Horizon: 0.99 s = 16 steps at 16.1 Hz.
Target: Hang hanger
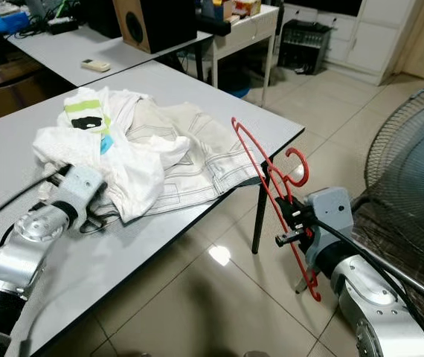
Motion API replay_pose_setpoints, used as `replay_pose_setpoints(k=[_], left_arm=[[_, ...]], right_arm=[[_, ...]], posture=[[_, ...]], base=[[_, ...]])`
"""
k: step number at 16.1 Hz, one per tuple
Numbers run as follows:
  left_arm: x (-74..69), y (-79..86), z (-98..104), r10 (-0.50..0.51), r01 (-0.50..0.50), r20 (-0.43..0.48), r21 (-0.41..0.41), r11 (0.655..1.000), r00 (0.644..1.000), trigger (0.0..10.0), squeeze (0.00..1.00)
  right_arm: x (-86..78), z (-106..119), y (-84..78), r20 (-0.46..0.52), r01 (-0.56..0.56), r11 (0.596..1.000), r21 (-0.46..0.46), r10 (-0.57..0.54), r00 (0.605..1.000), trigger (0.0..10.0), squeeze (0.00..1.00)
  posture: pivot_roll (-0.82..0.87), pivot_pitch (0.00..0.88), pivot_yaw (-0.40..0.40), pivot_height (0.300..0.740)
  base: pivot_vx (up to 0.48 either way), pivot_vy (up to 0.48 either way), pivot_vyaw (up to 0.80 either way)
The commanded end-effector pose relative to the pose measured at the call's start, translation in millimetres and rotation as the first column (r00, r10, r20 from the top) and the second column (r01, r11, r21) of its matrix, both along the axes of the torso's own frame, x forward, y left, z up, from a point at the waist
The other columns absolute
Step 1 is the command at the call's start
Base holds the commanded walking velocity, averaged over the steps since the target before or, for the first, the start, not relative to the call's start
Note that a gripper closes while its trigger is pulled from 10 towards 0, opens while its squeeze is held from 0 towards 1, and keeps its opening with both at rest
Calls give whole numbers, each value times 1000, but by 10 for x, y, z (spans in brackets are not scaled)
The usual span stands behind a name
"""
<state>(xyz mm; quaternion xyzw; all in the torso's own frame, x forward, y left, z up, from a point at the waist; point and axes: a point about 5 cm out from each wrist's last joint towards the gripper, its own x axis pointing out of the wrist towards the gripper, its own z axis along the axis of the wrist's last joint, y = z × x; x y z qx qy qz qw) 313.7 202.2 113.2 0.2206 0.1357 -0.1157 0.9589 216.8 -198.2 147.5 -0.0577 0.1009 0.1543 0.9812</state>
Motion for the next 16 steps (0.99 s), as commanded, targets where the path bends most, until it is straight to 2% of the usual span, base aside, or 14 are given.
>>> replay_pose_setpoints(k=[1,2,3,6,7,8,9,11,12,14,16], left_arm=[[30,-15,159,18,-11,54,-130,991,998,0,0],[59,-96,316,-2,29,110,-244,969,994,0,0],[85,-139,435,-10,54,147,-300,952,989,0,0],[176,-190,719,9,86,231,-399,913,973,0,0],[214,-213,888,18,109,274,-442,890,962,0,0],[218,-217,923,21,113,281,-453,885,959,0,0],[226,-226,1005,29,125,298,-484,866,954,0,0],[227,-238,1080,8,145,308,-472,870,951,0,0],[218,-255,1144,-4,176,336,-484,857,942,0,0],[127,-358,1348,-81,341,451,-533,774,889,0,0],[6,-347,1465,-146,453,525,-524,721,839,0,0]], right_arm=[[9,59,15,33,-19,999,26,18,999,10000,0],[-9,103,19,53,-49,997,60,46,998,10000,0],[-37,141,30,66,-91,993,81,86,994,10000,0],[-154,147,69,48,-223,973,66,220,974,10000,0],[-261,149,161,28,-335,938,88,334,942,10000,0],[-290,154,192,25,-364,926,98,363,931,10000,0],[-358,163,258,14,-430,894,124,432,902,10000,0],[-431,154,325,-6,-498,853,154,505,863,10000,0],[-452,146,347,-12,-523,837,163,532,847,10000,0],[-397,93,338,-29,-500,852,155,510,860,10000,0],[-305,25,306,-63,-453,881,137,464,884,10000,0]], posture=[[-163,0,75,740],[-164,0,76,740],[-164,0,79,740],[-166,0,84,740],[-167,0,90,740],[-167,0,91,740],[-164,0,94,740],[-156,0,95,740],[-151,0,94,740],[-133,0,87,740],[-113,0,76,740]], base=[[0,0,0],[0,0,0],[0,0,0],[0,0,0],[0,0,0],[0,0,0],[0,0,0],[0,0,0],[0,0,0],[0,0,0],[0,0,0]])
